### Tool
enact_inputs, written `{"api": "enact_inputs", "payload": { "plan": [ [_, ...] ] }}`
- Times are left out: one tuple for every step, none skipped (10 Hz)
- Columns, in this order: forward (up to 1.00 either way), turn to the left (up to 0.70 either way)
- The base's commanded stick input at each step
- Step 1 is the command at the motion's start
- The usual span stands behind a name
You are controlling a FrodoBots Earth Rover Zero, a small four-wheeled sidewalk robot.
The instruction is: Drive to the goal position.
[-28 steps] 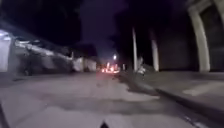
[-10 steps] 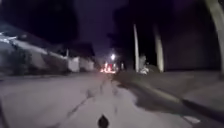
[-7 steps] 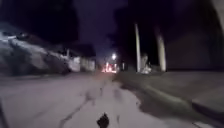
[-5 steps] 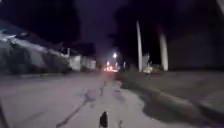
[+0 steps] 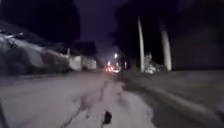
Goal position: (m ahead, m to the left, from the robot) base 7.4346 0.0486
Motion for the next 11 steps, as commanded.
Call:
{"api": "enact_inputs", "payload": {
  "plan": [
    [0.70,0.00],
    [0.70,0.00],
    [0.70,0.00],
    [0.70,-0.11],
    [0.70,-0.35],
    [0.70,-0.35],
    [0.70,-0.35],
    [0.70,-0.35],
    [0.70,-0.27],
    [0.70,0.00],
    [0.70,0.00]
  ]
}}
